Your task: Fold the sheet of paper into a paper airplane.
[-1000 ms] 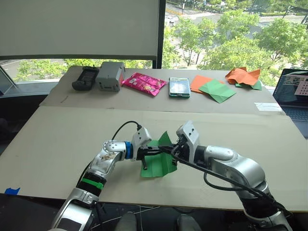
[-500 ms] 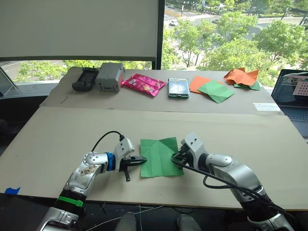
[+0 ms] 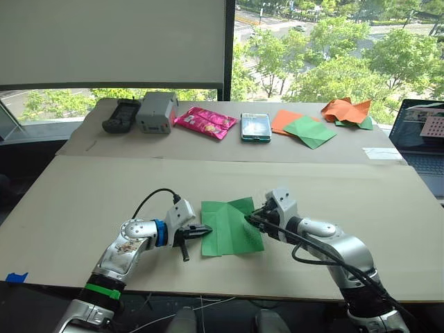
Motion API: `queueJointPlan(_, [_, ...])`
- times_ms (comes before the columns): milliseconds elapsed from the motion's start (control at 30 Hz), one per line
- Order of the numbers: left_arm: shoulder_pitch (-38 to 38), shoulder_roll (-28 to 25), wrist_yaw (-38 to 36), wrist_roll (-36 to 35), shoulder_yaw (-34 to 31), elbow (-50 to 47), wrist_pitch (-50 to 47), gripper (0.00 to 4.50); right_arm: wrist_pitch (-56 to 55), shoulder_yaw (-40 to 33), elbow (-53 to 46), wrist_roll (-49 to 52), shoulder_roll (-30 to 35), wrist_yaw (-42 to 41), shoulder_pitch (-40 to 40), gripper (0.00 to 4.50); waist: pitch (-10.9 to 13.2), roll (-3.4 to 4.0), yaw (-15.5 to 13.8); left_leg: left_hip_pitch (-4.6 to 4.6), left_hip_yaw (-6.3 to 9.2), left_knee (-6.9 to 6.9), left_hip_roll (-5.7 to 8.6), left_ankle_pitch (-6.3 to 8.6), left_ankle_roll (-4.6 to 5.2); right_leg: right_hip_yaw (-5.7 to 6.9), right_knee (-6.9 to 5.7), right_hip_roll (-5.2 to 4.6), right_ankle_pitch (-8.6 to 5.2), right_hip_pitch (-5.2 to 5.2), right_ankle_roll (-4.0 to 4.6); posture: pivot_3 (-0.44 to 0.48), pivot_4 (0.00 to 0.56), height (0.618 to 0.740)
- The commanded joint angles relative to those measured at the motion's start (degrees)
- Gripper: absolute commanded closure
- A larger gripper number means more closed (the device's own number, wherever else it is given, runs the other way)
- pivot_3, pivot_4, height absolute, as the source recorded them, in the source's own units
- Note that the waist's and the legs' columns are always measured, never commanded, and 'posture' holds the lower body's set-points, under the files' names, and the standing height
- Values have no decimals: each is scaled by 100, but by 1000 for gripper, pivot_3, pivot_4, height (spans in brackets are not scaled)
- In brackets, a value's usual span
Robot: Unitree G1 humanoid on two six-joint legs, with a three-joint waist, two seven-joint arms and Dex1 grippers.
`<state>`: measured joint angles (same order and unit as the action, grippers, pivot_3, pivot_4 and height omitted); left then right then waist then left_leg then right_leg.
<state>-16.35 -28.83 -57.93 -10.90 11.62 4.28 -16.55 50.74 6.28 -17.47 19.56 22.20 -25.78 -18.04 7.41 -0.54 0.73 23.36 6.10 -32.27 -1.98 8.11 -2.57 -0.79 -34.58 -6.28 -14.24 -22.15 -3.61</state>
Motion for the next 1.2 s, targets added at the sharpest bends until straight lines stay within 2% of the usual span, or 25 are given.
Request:
queueJointPlan(33, [31, -63, 32, -2, -23, -175, -63, 4500, -35, -232, 69, 52, -93, 92, -195, 2224, 0, 0, 1, 0, 0, 0, 0, 0, 0, 0, 0, 0, 0, 0, 0, 0, 150, 720])
queueJointPlan(433, [78, -129, 51, -40, -73, -289, -125, 4500, -341, -71, 701, -119, -356, 2, -329, 2224, 0, 1, 7, -1, 0, 3, -1, -4, 6, -1, -4, 1, 0, -1, 1, 0, 150, 720])
queueJointPlan(533, [85, -165, 54, -57, -87, -300, -129, 4500, -309, -77, 723, -118, -377, -8, -325, 2999, 1, 2, 8, -1, 0, 3, -1, -4, 6, -1, -6, 1, -1, -2, 1, 0, 150, 720])
queueJointPlan(667, [100, -193, 50, -55, -81, -306, -116, 4500, -346, -32, 685, -122, -386, -53, -275, 4395, 1, 2, 8, -1, 0, 3, -1, -4, 6, -1, -7, 1, -1, -2, 2, 0, 150, 720])
queueJointPlan(700, [106, -198, 48, -59, -79, -322, -123, 4500, -346, -43, 673, -115, -398, -50, -272, 4482, 1, 2, 9, -1, 0, 3, -1, -3, 5, -1, -7, 1, -1, -2, 2, 0, 150, 720])
queueJointPlan(867, [85, -194, 35, -90, -91, -320, -137, 4500, -418, -25, 518, -79, -401, -117, -242, 4482, 1, 2, 8, -1, 0, 3, -1, -2, 4, -1, -8, 1, -1, -3, 2, 0, 150, 720])
queueJointPlan(1033, [4, -224, -4, -197, -178, -387, -235, 4500, -1333, 227, -252, -439, -165, -250, 148, 4482, 2, 4, -2, 1, 0, 3, -1, -2, 3, 0, -8, 1, -2, -4, 3, 0, 150, 720])
queueJointPlan(1200, [-66, -246, -64, -197, -175, -342, -234, 4500, -2345, 824, -889, -1526, 261, 23, 632, 4482, 2, 3, 4, 0, 0, 3, -1, 9, -14, 0, -5, 0, -4, -5, 3, 0, 150, 720])
